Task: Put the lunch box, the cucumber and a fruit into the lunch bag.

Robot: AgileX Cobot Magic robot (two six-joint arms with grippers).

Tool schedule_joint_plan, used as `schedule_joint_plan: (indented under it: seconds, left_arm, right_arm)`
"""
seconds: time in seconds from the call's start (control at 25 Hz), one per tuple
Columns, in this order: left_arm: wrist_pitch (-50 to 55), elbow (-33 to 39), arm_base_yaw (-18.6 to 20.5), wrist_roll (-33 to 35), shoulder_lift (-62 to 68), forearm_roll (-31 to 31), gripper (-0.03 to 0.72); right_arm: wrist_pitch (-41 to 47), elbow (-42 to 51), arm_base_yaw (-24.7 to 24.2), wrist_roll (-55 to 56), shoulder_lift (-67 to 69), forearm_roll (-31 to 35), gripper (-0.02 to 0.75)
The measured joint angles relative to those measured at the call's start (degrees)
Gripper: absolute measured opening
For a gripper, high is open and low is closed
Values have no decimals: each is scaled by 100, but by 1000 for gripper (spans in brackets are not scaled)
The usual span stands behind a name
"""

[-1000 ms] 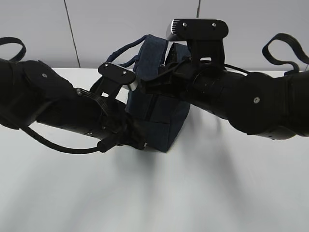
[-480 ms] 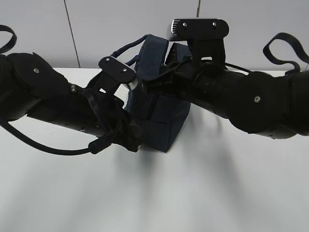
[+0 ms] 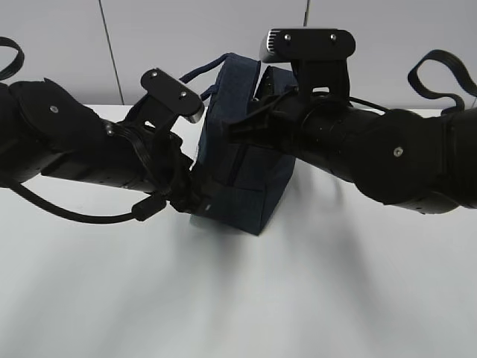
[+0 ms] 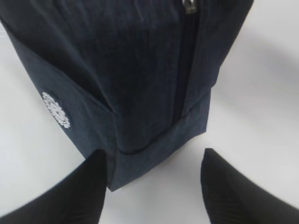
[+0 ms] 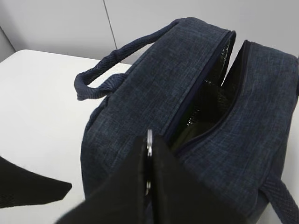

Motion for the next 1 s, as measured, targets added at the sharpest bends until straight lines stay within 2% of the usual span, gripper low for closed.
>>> schedule_joint_plan:
  seconds: [0.8, 1.0]
  left_arm:
    - [-658, -11, -34, 0, 225, 185, 447]
    - [-670, -269, -148, 0, 433, 185, 447]
  right_arm:
    - [0, 0, 0, -2, 0, 23, 0]
    - [0, 0, 0, -2, 0, 23, 0]
